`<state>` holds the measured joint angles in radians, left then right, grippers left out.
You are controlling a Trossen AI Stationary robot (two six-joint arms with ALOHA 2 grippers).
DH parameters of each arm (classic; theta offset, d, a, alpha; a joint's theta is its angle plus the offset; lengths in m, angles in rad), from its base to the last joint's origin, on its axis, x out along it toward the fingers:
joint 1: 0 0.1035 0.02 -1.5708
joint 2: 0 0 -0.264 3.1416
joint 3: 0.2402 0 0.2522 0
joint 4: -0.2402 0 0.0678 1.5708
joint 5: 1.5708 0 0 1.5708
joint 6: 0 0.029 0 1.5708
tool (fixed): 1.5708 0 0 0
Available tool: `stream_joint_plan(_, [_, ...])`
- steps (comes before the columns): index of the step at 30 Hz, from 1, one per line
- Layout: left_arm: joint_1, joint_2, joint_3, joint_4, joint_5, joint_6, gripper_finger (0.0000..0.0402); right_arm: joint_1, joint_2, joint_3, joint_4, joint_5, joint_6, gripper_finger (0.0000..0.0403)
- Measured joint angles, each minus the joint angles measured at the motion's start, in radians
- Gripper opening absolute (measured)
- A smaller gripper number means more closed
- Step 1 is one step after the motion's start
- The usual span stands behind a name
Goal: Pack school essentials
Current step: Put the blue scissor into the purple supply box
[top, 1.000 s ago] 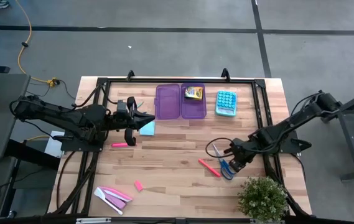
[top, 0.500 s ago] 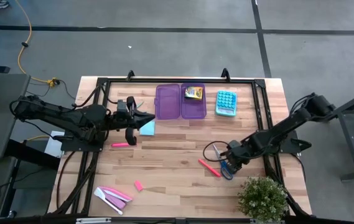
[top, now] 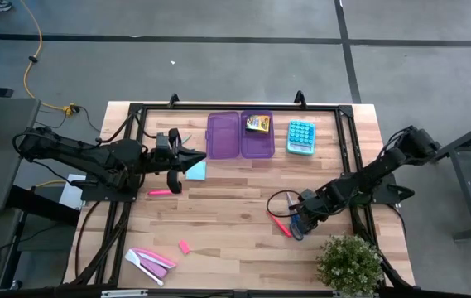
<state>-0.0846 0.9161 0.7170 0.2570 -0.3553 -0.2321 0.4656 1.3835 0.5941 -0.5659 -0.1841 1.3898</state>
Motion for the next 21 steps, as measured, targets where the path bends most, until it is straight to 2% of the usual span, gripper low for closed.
stream_joint_plan(21, [0.0,0.0,0.0,-0.007,0.0,0.0,0.0,0.021,-0.021,0.029,-0.024,0.018,0.007,0.0167])
